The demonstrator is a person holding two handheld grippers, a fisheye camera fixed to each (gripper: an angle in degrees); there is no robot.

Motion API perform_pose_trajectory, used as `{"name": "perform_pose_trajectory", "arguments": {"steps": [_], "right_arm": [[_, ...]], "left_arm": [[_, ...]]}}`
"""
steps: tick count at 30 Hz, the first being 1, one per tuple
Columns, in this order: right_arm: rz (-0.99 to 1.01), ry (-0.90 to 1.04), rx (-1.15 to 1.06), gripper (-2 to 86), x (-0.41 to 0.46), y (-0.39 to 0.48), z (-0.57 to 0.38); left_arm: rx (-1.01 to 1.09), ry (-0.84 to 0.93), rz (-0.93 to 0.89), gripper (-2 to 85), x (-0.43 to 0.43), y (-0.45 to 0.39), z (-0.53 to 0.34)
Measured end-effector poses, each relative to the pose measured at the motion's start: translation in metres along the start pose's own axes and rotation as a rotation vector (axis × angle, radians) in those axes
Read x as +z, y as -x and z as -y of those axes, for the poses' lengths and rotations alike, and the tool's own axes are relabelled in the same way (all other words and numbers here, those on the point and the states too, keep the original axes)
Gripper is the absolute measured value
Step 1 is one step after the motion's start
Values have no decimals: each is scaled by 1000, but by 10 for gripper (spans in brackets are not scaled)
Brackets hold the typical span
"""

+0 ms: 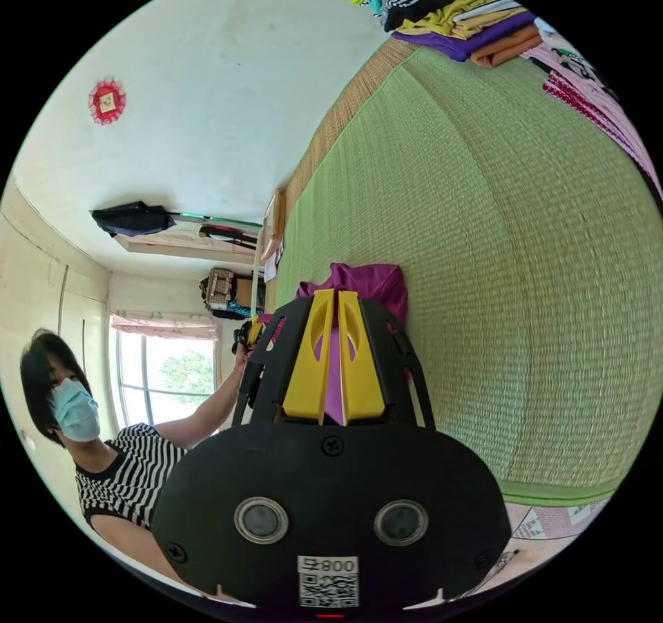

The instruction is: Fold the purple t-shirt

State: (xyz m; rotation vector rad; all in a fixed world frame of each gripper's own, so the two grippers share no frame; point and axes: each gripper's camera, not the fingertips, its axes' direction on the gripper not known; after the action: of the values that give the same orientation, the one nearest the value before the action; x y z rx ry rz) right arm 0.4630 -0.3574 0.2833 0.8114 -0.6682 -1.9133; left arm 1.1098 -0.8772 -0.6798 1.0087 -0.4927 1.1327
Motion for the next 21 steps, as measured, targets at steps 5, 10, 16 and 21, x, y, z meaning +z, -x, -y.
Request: {"name": "perform_pose_trajectory", "arguments": {"steps": [5,10,16,21], "right_arm": [[14,-5,10,6,8,-4,29],[-1,-4,27,6,18,-8,55],[-3,0,66,8,34,-17,78],[-1,5,92,11,44,-21,89]], "left_arm": [[-11,-27,-7,17,11,-1,29],[-18,-30,6,17,26,-4,56],[-50,-28,40,20,46,-3,81],[-110,-26,110,30,58,3,97]]}}
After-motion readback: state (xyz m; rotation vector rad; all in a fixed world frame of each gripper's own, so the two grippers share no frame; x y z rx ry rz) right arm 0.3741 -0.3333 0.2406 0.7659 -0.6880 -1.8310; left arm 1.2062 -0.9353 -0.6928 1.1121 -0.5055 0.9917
